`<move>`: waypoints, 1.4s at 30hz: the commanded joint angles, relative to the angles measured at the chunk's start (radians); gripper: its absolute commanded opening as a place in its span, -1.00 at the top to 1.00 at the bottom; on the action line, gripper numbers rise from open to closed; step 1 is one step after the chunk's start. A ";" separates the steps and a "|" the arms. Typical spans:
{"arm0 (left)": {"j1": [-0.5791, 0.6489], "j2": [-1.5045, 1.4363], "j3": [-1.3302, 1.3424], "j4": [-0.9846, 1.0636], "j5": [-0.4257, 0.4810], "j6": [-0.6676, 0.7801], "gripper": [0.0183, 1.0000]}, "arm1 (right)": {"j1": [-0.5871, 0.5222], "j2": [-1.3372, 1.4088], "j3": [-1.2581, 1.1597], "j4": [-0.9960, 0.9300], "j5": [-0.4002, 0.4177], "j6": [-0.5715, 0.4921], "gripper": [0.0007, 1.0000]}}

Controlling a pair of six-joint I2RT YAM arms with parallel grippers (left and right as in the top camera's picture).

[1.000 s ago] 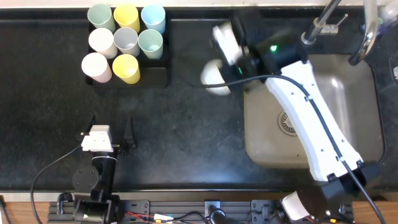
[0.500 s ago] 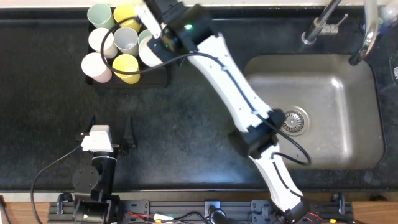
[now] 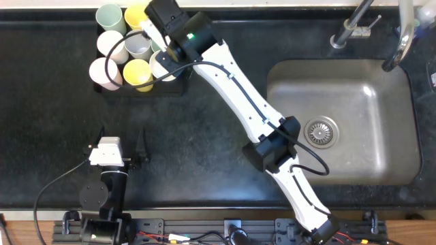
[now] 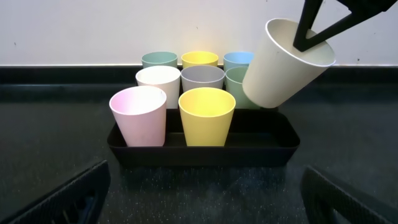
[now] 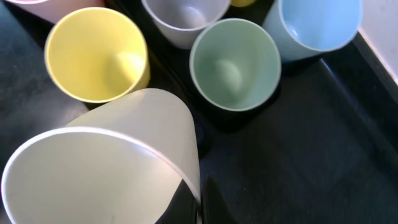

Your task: Store Cups

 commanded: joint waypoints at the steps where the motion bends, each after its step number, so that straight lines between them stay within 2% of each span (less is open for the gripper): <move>1: -0.001 -0.007 -0.002 0.000 0.005 0.018 -1.00 | 0.012 0.018 -0.035 0.005 0.009 -0.027 0.92; 13: -0.001 -0.007 -0.002 0.000 0.005 0.018 -1.00 | 0.012 0.018 -0.129 0.043 0.014 -0.042 0.91; 22: -0.001 -0.007 -0.002 0.000 0.005 0.018 -1.00 | 0.013 0.058 -0.130 0.051 0.050 -0.050 0.92; 34: -0.001 -0.007 -0.002 0.000 0.005 0.018 -1.00 | 0.013 0.085 -0.130 0.062 0.043 -0.050 0.91; 35: -0.001 -0.007 -0.002 0.000 0.005 0.018 -1.00 | 0.013 0.085 -0.130 0.064 0.043 -0.050 0.69; 36: -0.001 -0.007 -0.002 0.000 0.005 0.018 -0.99 | 0.013 0.085 -0.130 0.068 0.043 -0.049 0.18; 37: -0.001 -0.007 -0.002 0.000 0.005 0.018 -1.00 | 0.013 0.085 -0.130 0.072 0.043 -0.049 -0.46; 38: -0.001 -0.007 -0.002 0.000 0.005 0.018 -1.00 | 0.013 0.085 -0.130 0.077 0.043 -0.049 -1.00; 42: -0.001 -0.007 -0.002 0.000 0.005 0.018 -1.00 | 0.013 0.085 -0.130 0.093 0.046 -0.049 -1.00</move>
